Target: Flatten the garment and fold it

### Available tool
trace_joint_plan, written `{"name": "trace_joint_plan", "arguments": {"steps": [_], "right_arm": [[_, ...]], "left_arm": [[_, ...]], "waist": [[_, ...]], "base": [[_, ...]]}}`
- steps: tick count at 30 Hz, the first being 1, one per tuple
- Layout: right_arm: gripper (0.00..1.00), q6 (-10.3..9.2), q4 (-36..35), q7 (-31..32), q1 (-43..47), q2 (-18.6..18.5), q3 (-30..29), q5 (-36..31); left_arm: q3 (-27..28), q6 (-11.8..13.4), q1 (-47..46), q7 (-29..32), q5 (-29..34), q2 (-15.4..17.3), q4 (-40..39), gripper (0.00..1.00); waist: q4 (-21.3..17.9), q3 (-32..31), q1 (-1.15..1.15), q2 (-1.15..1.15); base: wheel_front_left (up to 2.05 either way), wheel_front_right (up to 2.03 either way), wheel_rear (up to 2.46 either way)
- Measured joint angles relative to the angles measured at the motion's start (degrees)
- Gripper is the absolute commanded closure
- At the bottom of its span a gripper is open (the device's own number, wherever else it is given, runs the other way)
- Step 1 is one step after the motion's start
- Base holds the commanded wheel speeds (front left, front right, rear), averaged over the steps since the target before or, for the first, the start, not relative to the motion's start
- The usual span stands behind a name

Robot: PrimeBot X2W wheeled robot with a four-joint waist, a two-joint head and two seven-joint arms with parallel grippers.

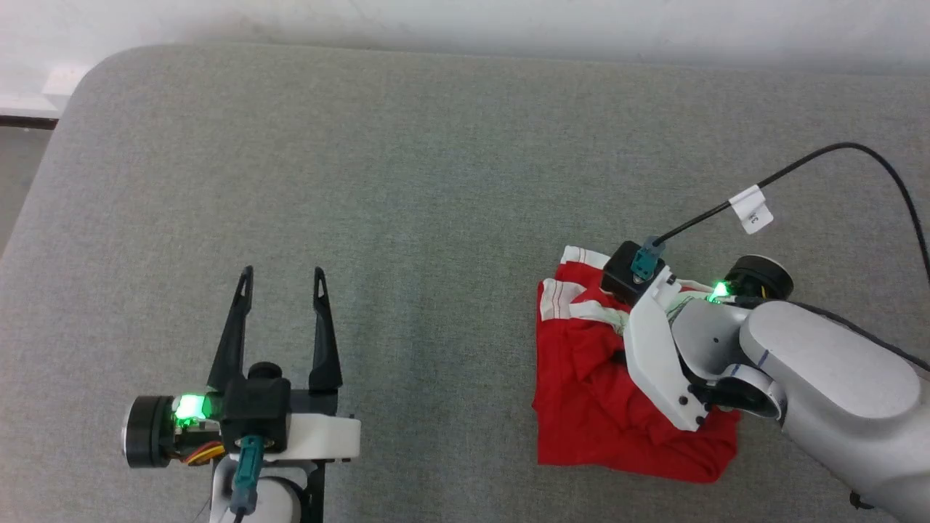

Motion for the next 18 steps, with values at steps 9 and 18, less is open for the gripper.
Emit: {"name": "trace_joint_plan", "arguments": {"steps": [9, 18], "right_arm": [[0.00, 0.07, -2.0, -13.8, -1.5, -1.4, 1.5, 1.6], [0.00, 0.05, -7.2, -34.0, 0.1, -6.5, -14.5, -4.3]], "left_arm": [[0.8, 0.1, 0.9, 0.0, 0.0, 0.6, 1.6, 0.00], [2.7, -0.9, 2.8, 0.0, -0.8, 1.7, 2.7, 0.00]], "waist": [[-1.0, -1.3, -0.01, 0.00], [-5.5, -4.9, -0.01, 0.00]], "base": [[0.00, 0.00, 0.00], [0.00, 0.00, 0.00]]}}
